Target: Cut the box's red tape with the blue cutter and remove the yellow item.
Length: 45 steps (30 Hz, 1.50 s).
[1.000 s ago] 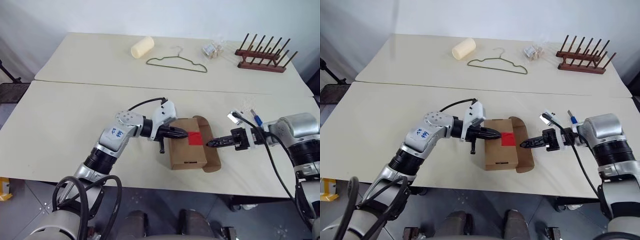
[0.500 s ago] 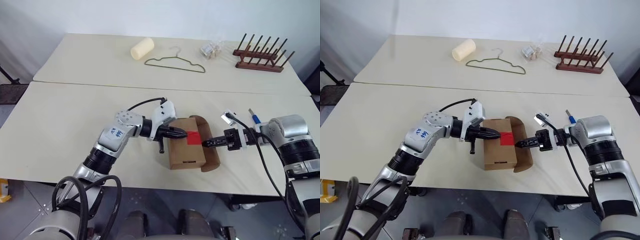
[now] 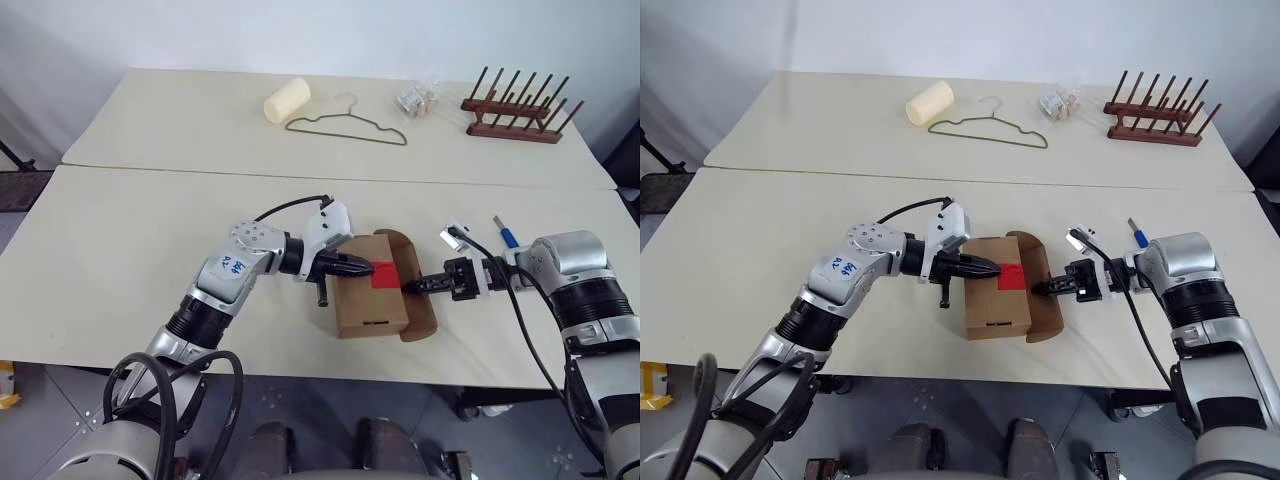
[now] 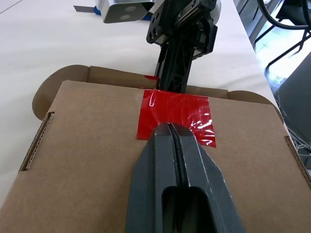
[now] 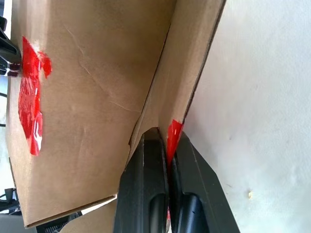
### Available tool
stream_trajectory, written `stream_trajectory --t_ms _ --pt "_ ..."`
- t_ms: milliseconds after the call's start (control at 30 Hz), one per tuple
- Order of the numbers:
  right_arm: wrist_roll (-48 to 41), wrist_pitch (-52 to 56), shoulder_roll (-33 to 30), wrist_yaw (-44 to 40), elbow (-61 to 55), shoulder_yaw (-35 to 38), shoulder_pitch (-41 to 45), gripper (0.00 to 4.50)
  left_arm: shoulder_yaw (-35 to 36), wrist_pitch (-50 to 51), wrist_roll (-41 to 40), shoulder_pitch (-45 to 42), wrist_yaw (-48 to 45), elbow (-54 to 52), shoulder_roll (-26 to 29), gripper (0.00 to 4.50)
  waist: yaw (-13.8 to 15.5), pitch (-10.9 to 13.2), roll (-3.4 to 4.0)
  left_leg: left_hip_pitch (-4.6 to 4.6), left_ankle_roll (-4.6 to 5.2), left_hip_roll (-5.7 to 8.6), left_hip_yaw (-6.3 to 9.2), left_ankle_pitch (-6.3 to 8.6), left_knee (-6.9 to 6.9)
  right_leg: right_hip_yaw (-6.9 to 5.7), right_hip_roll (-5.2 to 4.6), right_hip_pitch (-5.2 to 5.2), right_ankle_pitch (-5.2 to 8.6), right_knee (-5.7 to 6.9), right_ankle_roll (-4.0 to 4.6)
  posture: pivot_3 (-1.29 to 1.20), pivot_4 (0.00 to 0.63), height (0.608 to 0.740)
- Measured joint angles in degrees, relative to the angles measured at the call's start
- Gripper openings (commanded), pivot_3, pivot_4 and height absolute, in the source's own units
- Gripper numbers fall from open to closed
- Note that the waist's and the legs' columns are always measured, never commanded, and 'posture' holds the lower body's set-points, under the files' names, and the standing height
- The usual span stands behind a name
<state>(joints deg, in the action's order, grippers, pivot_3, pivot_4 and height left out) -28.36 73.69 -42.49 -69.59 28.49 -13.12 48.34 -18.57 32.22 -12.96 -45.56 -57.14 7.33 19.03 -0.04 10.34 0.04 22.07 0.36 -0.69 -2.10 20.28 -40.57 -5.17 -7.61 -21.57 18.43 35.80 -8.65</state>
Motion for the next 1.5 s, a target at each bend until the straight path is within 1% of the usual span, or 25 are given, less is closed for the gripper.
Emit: stream_trajectory --t_ms 133,267,367,467,667,733,800,867,1000,1200,1300,1500 --pt "0.1 2.07 -1.87 -0.02 -0.8 -1.14 1.35 0.02 -0.01 -0.55 0.0 0.0 0.28 0.31 -0.62 0.0 0.42 0.0 0.01 0.07 0.01 0.05 0.02 0.0 -0.03 -0.01 -0.06 -0.02 0.0 -0.02 -0.01 0.0 0.15 0.74" --pt "0.75 4.96 -7.1 -0.13 -0.89 -3.04 5.88 0.02 0.4 -3.09 -0.02 -0.1 1.46 2.72 -3.43 0.0 1.43 0.03 0.04 0.15 0.02 0.07 0.02 0.01 -0.05 -0.03 -0.07 -0.07 -0.01 -0.11 -0.03 0.0 0.15 0.74" --pt "1.78 6.76 -11.11 -0.2 -1.29 -4.62 10.19 0.02 0.89 -5.58 0.03 -0.5 2.59 5.58 -6.04 0.0 1.6 0.03 0.04 0.19 0.03 0.07 0.02 0.02 -0.03 -0.05 -0.06 -0.07 -0.02 -0.17 -0.03 0.0 0.15 0.74" --pt "2.46 8.9 -14.61 -0.64 -2.33 -6.89 13.72 0.02 1.28 -9.06 0.77 -1.59 4.35 9.99 -9.5 0.0 1.57 0.03 0.04 0.24 0.04 0.09 0.01 0.02 -0.01 -0.05 -0.07 -0.13 -0.02 -0.19 -0.03 0.0 0.15 0.74" --pt "4.07 12.44 -21.2 -1.6 -4.72 -12.01 22.62 0.02 3.06 -17.64 3.53 -6.47 10.33 23.2 -17.87 0.0 1.56 0.04 0.03 0.44 0.04 0.09 -0.08 0.02 0.07 0.0 -0.07 -0.45 -0.02 -0.17 -0.04 0.0 0.15 0.74" --pt "4.34 12.85 -22.48 -2.35 -5.64 -13.66 24.1 0.02 3.74 -20.3 4.19 -7.9 11.45 27.02 -20.02 0.0 1.56 0.04 0.03 0.59 0.04 0.1 -0.13 0.02 0.14 0.01 -0.07 -0.67 -0.02 -0.13 -0.04 0.0 0.15 0.74" --pt "4.82 12.99 -23.25 -2.42 -5.75 -15.07 24.75 0.02 4.67 -22.49 4.34 -9.3 12.52 30.18 -21.86 0.0 1.57 0.04 0.03 1.0 0.04 0.1 -0.17 0.02 0.04 0.02 -0.07 -1.08 -0.03 -0.01 -0.04 0.0 0.15 0.74" --pt "5.22 14.02 -23.8 -2.13 -6.65 -16.06 25.05 0.02 5.77 -24.57 4.36 -10.46 13.37 32.6 -23.47 0.0 1.6 0.04 0.03 1.1 0.04 0.1 -0.16 0.02 0.02 -0.01 -0.07 -1.18 -0.03 0.02 -0.04 0.0 0.15 0.74" --pt "5.21 16.68 -24.55 -1.0 -11.05 -17.76 25.58 0.02 6.75 -27.09 4.49 -11.18 13.84 34.45 -23.93 0.0 1.57 0.04 0.03 1.1 0.04 0.1 -0.15 0.02 0.07 -0.03 -0.07 -1.2 -0.03 0.01 -0.04 0.0 0.15 0.74" --pt "4.77 18.26 -24.53 2.08 -13.52 -20.38 27.32 0.02 6.31 -26.35 4.83 -9.23 13.46 33.25 -23.96 0.0 1.59 0.04 0.04 1.11 0.04 0.1 -0.13 0.02 0.04 -0.03 -0.08 -1.19 -0.03 0.01 -0.04 0.0 0.15 0.74" --pt "3.41 18.61 -24.46 3.8 -14.1 -20.93 28.01 0.02 6.09 -24.85 5.22 -7.07 13.1 30.7 -23.55 0.0 1.54 0.03 0.04 1.11 0.04 0.1 -0.13 0.02 0.04 -0.03 -0.08 -1.19 -0.03 0.02 -0.04 0.0 0.15 0.74" --pt "-2.25 18.62 -25.29 8.23 -17.46 -21.49 28.85 0.02 5.08 -20.86 5.63 -2.66 11.21 23.59 -21.32 0.0 1.61 0.03 0.04 1.12 0.04 0.1 -0.1 0.02 -0.01 -0.03 -0.09 -1.19 -0.03 0.04 -0.03 0.0 0.15 0.74"
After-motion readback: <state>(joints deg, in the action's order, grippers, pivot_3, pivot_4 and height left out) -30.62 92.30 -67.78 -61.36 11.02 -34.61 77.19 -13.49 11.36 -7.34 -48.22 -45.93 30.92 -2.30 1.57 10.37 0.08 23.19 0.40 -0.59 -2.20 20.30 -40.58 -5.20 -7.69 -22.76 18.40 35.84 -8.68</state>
